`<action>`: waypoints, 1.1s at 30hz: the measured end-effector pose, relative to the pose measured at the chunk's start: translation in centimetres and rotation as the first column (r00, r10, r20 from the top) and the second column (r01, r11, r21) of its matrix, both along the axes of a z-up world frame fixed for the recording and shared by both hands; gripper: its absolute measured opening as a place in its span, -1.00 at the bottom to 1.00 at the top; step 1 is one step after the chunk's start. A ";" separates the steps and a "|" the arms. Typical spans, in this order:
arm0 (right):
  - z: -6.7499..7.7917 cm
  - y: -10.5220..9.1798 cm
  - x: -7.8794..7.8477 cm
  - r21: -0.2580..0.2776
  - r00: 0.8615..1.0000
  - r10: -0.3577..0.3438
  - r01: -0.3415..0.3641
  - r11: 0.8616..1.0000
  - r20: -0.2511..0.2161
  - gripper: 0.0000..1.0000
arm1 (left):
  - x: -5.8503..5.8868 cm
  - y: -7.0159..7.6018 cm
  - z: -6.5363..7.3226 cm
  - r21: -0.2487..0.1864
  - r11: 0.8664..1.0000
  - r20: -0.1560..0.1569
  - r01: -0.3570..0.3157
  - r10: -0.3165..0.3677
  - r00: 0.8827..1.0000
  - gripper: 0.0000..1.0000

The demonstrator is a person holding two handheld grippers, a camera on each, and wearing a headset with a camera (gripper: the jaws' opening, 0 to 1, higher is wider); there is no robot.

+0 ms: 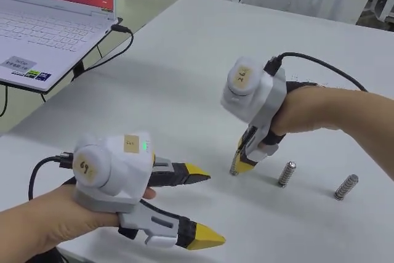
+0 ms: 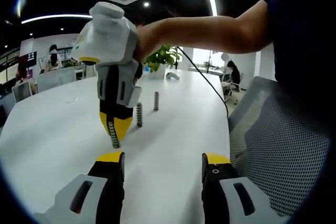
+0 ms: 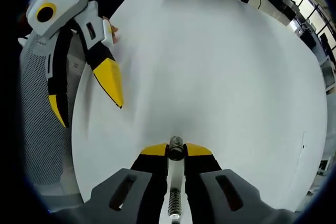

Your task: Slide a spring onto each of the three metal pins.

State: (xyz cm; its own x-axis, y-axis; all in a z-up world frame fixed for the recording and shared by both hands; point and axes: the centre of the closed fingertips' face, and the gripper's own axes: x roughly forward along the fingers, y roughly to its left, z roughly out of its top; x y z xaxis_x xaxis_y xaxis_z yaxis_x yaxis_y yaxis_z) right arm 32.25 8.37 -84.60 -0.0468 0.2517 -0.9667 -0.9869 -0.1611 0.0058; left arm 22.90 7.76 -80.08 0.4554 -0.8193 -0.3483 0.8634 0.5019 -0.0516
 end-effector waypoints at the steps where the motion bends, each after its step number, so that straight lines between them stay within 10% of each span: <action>1: -0.1 0.0 0.0 0.000 1.000 0.000 0.000 1.000 0.001 -0.82 | 0.0 0.0 0.0 0.000 1.000 0.001 0.000 0.000 1.000 0.08; 33: -0.3 -0.8 -0.4 0.031 0.999 -0.044 0.045 0.998 -0.023 -0.48 | 0.0 -0.1 -0.2 -0.001 1.000 -0.003 0.007 -0.007 1.000 0.09</action>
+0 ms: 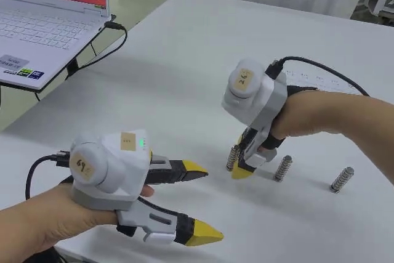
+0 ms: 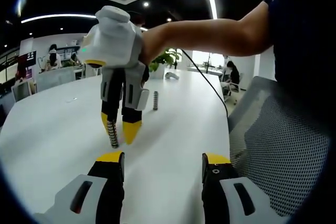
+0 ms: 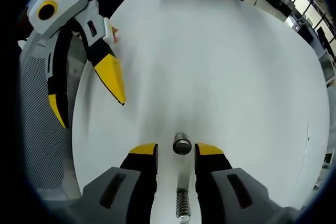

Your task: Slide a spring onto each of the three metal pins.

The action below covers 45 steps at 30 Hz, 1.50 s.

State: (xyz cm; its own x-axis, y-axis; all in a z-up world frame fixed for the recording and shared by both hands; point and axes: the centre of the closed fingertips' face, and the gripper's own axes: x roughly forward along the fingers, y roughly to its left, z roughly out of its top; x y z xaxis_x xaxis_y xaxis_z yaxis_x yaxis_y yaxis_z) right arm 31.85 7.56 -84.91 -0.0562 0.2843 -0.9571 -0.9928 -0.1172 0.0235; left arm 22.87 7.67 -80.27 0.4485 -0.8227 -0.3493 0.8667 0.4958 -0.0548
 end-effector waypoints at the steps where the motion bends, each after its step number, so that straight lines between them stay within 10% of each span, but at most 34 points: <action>1: 0.0 -0.1 0.0 0.003 1.000 -0.004 0.004 1.000 -0.002 -0.47 | 0.0 0.0 0.0 0.000 1.000 0.000 0.000 0.000 1.000 0.09; 45: 1.2 -4.9 -5.0 0.147 0.987 -0.154 0.157 0.976 -0.033 -0.49 | -0.3 -0.2 -0.3 0.003 1.000 -0.012 0.010 -0.010 1.000 0.10</action>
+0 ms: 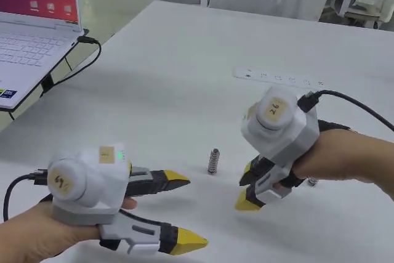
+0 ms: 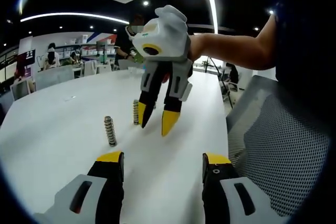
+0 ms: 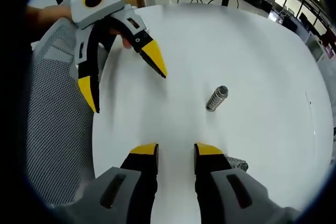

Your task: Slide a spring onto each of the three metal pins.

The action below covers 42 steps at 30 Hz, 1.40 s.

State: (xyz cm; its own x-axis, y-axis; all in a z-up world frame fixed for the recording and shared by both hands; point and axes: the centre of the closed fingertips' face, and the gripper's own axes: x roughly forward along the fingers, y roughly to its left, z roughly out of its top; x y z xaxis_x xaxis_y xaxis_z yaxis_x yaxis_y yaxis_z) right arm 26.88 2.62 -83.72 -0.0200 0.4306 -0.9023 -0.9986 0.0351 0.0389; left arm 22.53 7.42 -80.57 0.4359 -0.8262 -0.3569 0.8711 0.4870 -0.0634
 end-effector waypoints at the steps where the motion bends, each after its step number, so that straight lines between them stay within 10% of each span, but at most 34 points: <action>1: 0.0 -0.1 -0.1 0.003 1.000 -0.005 0.005 1.000 0.002 -0.49 | 0.0 0.0 0.0 -0.002 1.000 -0.001 0.000 0.000 1.000 0.10; 24: 0.7 -3.4 -0.9 0.147 0.988 -0.149 0.144 0.979 0.027 -0.42 | -0.1 -0.1 0.2 -0.004 1.000 -0.001 0.001 -0.001 1.000 0.11; 42: 2.1 -5.8 -0.9 0.300 0.968 -0.247 0.222 0.928 0.045 -0.26 | 0.0 -0.1 0.3 -0.012 1.000 -0.006 -0.004 0.004 1.000 0.13</action>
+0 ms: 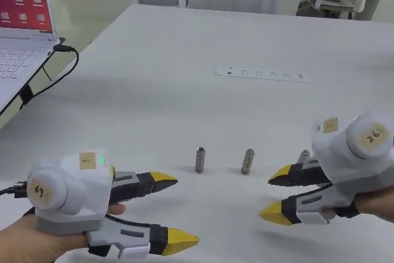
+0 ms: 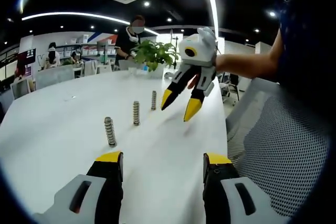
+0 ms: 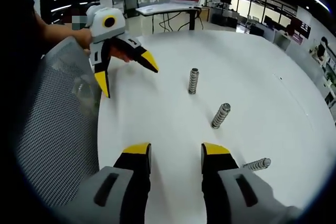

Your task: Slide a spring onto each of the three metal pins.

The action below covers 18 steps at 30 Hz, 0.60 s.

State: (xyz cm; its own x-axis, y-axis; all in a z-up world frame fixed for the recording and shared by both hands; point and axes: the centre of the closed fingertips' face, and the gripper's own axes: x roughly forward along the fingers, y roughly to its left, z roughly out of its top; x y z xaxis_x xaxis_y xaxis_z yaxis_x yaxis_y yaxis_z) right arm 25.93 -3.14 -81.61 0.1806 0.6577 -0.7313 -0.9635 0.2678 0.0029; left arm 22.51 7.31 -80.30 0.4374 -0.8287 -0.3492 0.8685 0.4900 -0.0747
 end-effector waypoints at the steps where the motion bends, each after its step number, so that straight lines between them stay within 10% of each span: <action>1: 0.1 -0.2 0.0 0.009 1.000 -0.007 0.007 1.000 0.003 -0.26 | 0.0 0.0 0.0 0.000 1.000 -0.001 0.000 0.000 1.000 0.13; 18: 1.0 -3.6 0.8 0.118 0.990 -0.132 0.125 0.985 0.051 -0.09 | -0.1 0.2 0.0 -0.004 1.000 -0.008 -0.010 0.010 1.000 0.16</action>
